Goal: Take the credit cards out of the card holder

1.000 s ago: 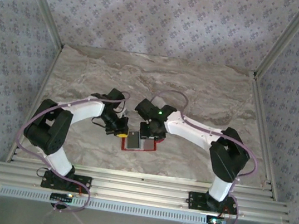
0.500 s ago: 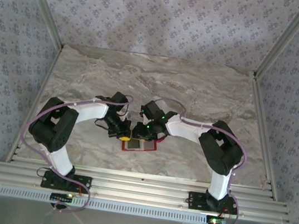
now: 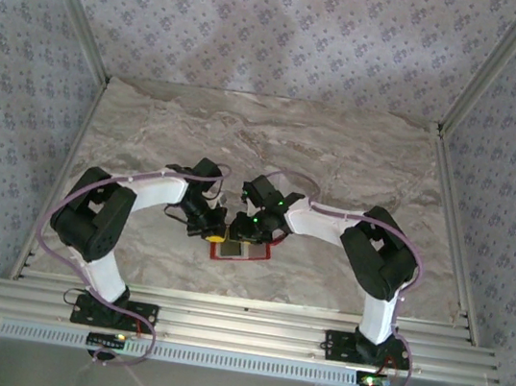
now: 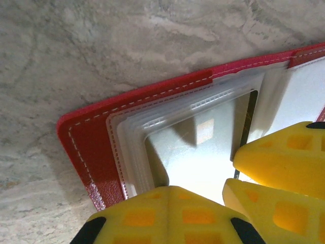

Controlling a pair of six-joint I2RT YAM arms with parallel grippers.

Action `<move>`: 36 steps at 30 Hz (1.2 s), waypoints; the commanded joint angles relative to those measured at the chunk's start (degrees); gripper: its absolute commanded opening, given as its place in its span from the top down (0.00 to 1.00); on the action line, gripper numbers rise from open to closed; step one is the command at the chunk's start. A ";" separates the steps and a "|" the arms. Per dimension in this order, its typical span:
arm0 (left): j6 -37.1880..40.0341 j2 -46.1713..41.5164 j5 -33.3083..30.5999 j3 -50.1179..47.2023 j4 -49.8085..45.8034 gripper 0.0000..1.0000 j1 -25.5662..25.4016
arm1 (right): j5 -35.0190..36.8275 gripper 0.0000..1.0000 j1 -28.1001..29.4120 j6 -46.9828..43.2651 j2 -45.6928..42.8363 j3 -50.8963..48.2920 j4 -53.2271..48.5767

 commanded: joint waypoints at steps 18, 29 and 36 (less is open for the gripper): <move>1.71 -0.10 -6.23 1.36 -5.85 0.90 -0.32 | 6.82 0.74 0.79 -2.61 -0.14 1.05 -7.38; 1.43 -0.10 -5.83 0.94 -5.04 0.91 -0.42 | 1.65 0.79 0.95 -0.41 -3.04 -0.67 -0.72; 1.42 -0.28 -5.79 0.59 -4.88 0.91 -0.48 | 1.65 0.79 1.17 -0.50 -2.57 -0.19 -0.84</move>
